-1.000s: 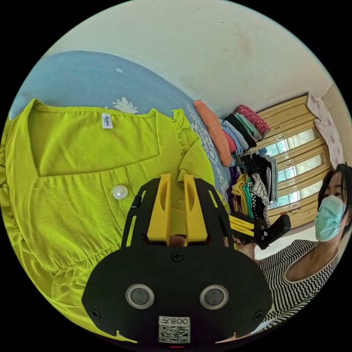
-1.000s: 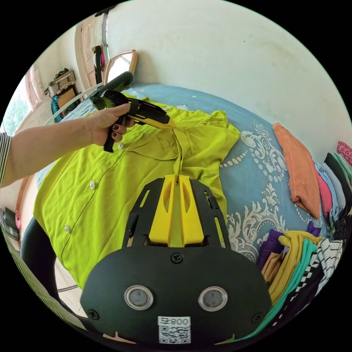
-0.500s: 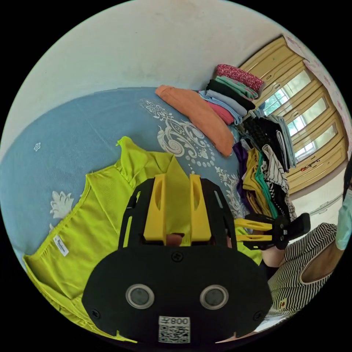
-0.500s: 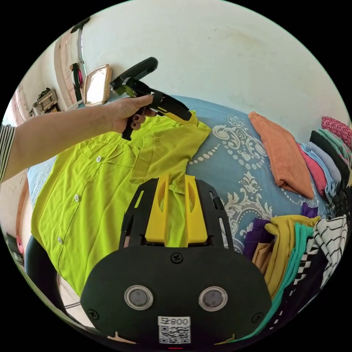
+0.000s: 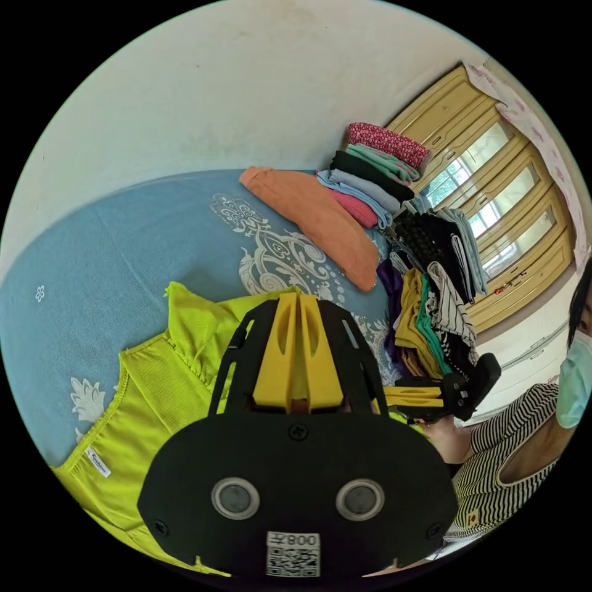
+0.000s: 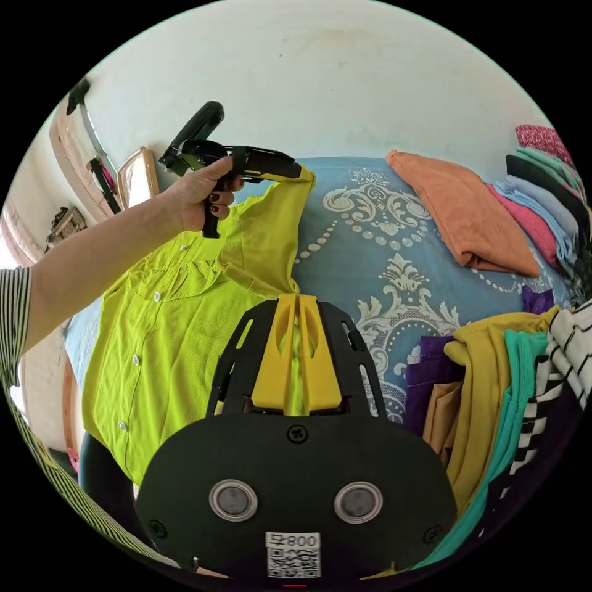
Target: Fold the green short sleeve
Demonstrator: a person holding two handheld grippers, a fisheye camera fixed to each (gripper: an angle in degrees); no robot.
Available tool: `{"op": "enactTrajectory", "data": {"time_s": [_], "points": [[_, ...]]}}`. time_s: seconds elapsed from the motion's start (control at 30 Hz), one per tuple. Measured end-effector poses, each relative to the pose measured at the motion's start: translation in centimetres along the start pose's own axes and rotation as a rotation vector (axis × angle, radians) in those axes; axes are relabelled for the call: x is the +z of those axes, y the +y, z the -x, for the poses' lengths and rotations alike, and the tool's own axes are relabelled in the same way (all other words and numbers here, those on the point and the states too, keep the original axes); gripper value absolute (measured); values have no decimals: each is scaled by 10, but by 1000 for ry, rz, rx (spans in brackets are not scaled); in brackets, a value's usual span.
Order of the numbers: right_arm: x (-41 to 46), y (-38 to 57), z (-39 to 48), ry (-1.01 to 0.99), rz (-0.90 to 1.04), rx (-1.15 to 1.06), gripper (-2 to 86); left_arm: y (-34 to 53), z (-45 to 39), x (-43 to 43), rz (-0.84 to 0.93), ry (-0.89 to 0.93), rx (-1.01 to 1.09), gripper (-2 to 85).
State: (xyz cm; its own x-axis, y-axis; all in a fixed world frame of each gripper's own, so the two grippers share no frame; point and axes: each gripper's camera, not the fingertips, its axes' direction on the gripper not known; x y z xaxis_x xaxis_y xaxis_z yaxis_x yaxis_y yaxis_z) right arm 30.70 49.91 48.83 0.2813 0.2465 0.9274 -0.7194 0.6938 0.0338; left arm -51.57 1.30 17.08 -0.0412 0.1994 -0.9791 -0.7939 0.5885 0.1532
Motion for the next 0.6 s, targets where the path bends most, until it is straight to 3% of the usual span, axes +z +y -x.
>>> {"op": "enactTrajectory", "data": {"time_s": [0.3, 0.6], "points": [[5, -10, -47, -109, 85, 46, 4, -21, 1, 69, 109, -82, -92, 22], [-24, -19, -57, -58, 26, 60, 1, -15, -97, 30, -4, -175, 53, 27]]}}
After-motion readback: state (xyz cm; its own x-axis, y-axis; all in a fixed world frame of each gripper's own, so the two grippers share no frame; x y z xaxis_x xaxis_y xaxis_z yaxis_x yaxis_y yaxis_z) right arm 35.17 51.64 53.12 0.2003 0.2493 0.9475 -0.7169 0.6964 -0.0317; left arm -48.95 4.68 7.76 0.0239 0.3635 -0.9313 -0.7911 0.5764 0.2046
